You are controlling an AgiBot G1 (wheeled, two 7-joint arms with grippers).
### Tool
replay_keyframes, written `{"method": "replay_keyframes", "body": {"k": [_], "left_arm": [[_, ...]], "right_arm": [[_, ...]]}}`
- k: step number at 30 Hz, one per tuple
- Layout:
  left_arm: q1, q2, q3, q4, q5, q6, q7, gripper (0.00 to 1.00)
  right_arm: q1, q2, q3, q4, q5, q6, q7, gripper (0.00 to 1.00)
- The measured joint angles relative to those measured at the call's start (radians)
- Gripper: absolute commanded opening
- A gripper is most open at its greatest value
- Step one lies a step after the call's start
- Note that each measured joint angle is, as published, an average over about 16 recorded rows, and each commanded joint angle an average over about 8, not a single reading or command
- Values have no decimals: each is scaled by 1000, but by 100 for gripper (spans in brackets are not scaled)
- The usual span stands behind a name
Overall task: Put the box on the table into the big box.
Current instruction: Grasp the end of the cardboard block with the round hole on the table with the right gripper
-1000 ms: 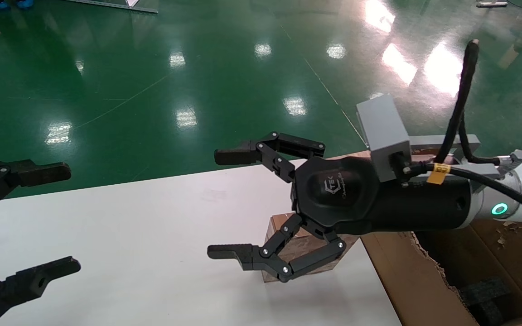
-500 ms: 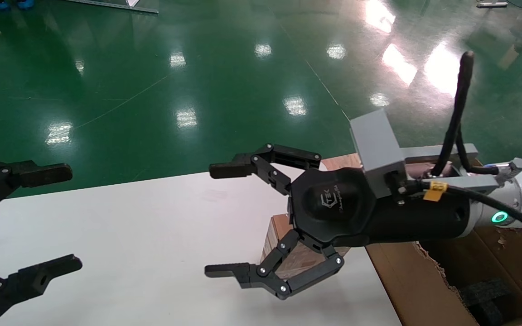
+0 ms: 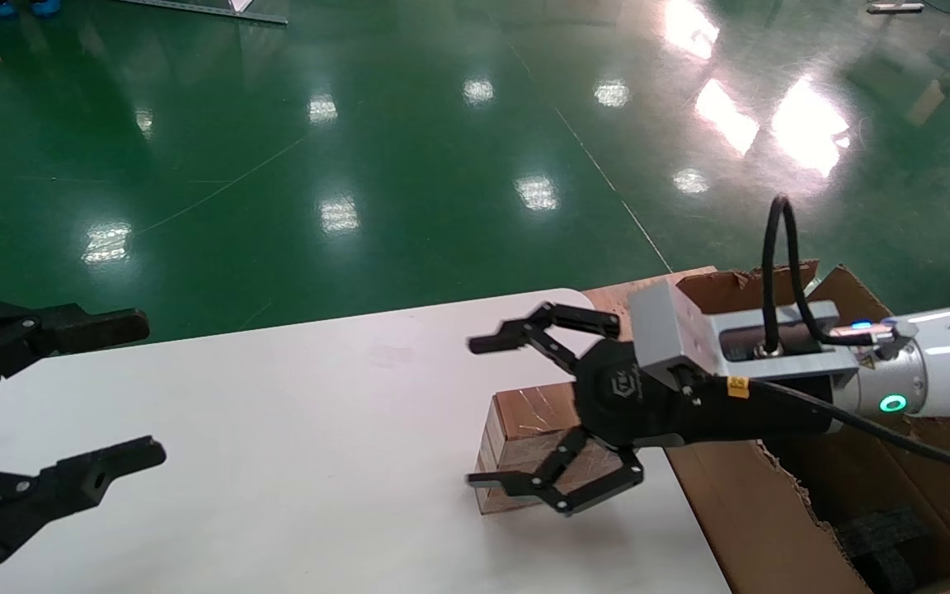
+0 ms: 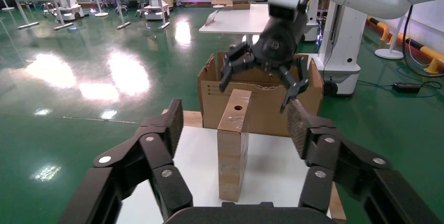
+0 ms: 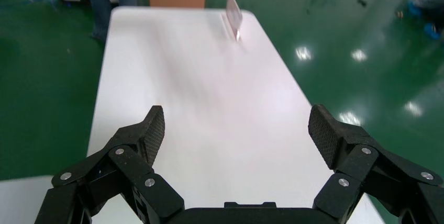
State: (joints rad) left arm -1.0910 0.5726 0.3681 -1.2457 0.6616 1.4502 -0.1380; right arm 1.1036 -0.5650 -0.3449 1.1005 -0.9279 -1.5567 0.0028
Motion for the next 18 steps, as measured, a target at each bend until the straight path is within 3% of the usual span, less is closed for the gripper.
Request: {"method": "replay_keyframes", "body": {"k": [18], "left_arm": [[0, 0, 0, 0, 0, 0, 0, 0]], "right_arm": [[37, 15, -124, -244, -49, -21, -199, 100]]}}
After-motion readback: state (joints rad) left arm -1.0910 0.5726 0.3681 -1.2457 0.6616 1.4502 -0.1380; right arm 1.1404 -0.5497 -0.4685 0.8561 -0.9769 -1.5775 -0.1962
